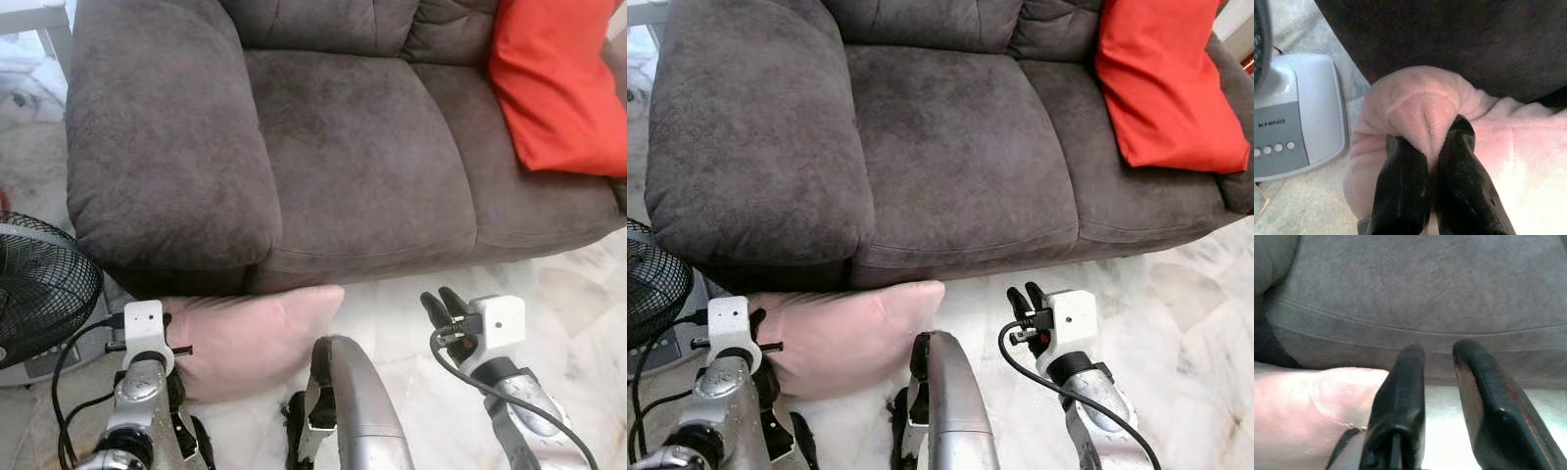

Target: Move the pillow to the sofa from floor

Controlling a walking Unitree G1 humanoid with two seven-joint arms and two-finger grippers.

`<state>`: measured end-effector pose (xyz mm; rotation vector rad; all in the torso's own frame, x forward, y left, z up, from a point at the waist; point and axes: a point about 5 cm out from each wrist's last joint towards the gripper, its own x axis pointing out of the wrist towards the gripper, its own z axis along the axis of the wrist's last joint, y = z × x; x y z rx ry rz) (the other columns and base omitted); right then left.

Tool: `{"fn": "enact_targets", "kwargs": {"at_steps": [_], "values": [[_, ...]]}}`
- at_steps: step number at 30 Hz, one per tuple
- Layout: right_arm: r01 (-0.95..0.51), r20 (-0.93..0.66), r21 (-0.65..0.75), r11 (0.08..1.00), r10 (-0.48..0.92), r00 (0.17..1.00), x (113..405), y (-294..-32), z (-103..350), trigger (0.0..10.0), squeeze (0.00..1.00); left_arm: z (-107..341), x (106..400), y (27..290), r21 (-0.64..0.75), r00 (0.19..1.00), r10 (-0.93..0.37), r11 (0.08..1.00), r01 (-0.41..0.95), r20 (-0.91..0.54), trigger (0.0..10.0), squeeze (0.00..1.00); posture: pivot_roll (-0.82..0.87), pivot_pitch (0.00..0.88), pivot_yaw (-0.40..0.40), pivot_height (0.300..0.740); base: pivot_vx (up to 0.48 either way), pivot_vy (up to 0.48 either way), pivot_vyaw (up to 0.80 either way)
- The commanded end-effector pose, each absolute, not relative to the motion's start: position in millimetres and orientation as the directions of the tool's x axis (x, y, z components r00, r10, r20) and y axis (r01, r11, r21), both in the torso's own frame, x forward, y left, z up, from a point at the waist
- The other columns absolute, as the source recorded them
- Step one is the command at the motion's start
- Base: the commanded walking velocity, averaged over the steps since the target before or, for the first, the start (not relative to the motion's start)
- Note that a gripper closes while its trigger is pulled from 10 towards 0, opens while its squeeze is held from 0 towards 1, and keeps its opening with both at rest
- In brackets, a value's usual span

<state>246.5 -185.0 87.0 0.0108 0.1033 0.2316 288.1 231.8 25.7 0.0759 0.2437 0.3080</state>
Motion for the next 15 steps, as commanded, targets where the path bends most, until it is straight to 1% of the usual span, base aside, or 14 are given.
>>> {"fn": "enact_targets", "kwargs": {"at_steps": [1, 4, 8, 9, 15], "values": [[-0.194, -0.138, 0.024, 0.981, 0.195, 0.971, 243, -189, 76, 10.0, 0.00, 27, 280, 232, 0.092, 0.917, 0.350, 0.936, -0.339, -0.190, 10.0, 0.00, 0.05, 0.298, -0.234, 0.539, 0.000, 0.000, 0.00], [-0.189, -0.135, 0.034, 0.981, 0.192, 0.972, 244, -184, 74, 10.0, 0.00, 30, 278, 236, 0.090, 0.915, 0.366, 0.930, -0.356, -0.171, 10.0, 0.00, 0.06, 0.293, -0.219, 0.539, 0.000, 0.000, 0.00], [-0.180, -0.130, 0.050, 0.982, 0.186, 0.974, 245, -178, 70, 10.0, 0.00, 42, 280, 238, 0.092, 0.933, 0.340, 0.939, -0.331, -0.118, 10.0, 0.00, 0.08, 0.282, -0.189, 0.539, 0.000, 0.000, 0.00], [-0.170, -0.126, 0.057, 0.984, 0.176, 0.976, 246, -176, 68, 10.0, 0.00, 48, 281, 240, 0.109, 0.941, 0.325, 0.943, -0.315, -0.094, 10.0, 0.00, 0.10, 0.271, -0.165, 0.539, -0.281, 0.000, 0.00], [-0.152, -0.121, 0.073, 0.986, 0.160, 0.980, 250, -172, 65, 10.0, 0.00, 61, 286, 244, 0.134, 0.949, 0.310, 0.945, -0.300, -0.062, 10.0, 0.00, 0.12, 0.263, -0.136, 0.539, -0.282, 0.000, 0.00]]}}
